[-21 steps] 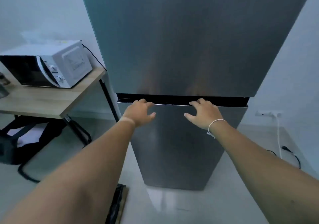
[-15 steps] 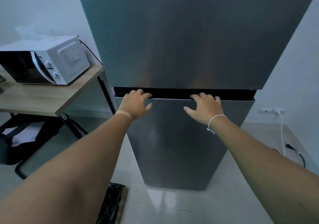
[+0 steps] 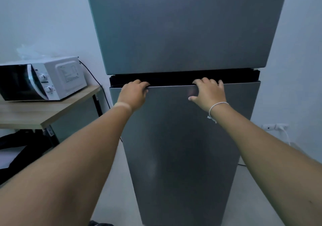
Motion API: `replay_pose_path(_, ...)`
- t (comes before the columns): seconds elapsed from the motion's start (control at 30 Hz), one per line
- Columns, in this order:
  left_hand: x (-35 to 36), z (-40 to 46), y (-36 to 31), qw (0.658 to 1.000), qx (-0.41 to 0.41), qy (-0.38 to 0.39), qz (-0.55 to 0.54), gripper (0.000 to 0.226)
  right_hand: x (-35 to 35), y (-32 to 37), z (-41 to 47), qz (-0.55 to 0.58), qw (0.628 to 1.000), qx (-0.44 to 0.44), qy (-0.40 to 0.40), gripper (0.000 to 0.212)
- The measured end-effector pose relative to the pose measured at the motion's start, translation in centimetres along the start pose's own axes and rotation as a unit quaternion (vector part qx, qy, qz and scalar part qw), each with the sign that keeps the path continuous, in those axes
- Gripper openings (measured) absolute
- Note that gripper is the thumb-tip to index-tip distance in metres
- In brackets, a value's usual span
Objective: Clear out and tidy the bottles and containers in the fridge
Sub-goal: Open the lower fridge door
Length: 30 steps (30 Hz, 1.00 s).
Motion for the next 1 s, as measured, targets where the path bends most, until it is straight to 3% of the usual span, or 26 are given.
replay_pose_path(0.23,-0.4,0.6,-0.2,0.999,-0.013,0.048,-0.003,0.039,-0.1,0.5,0.3,-0.026,0.999,0.013,0.015,0.055)
replay_pose_path(0.53,-3.8,-2.5,-1.3,0.999,0.017,0.039,-0.025,0.039,-1.7,-0.2,-1.5,-0.004,1.000,0.015,0.024,0.057)
replay_pose_path(0.77,-7.1,-6.6,-3.2,0.994,0.100,0.050,0.018,0.045,-4.5,-0.6,-4.9,0.044,0.995,0.047,0.072,0.077)
replay_pose_path(1.0,-12.2,-10.7,-6.4,0.945,0.297,-0.019,0.135,0.047,-7.8,-1.0,-8.7,0.085,0.989,0.086,0.081,0.091)
Point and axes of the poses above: each hand's wrist, its own z-axis towards the middle knuckle, its own x-axis out of the palm, y = z × x, the point moved 4 cm from there along z, towards the middle knuckle, and after that the axes turned 14 degrees about -y, right-handed, at the moved point
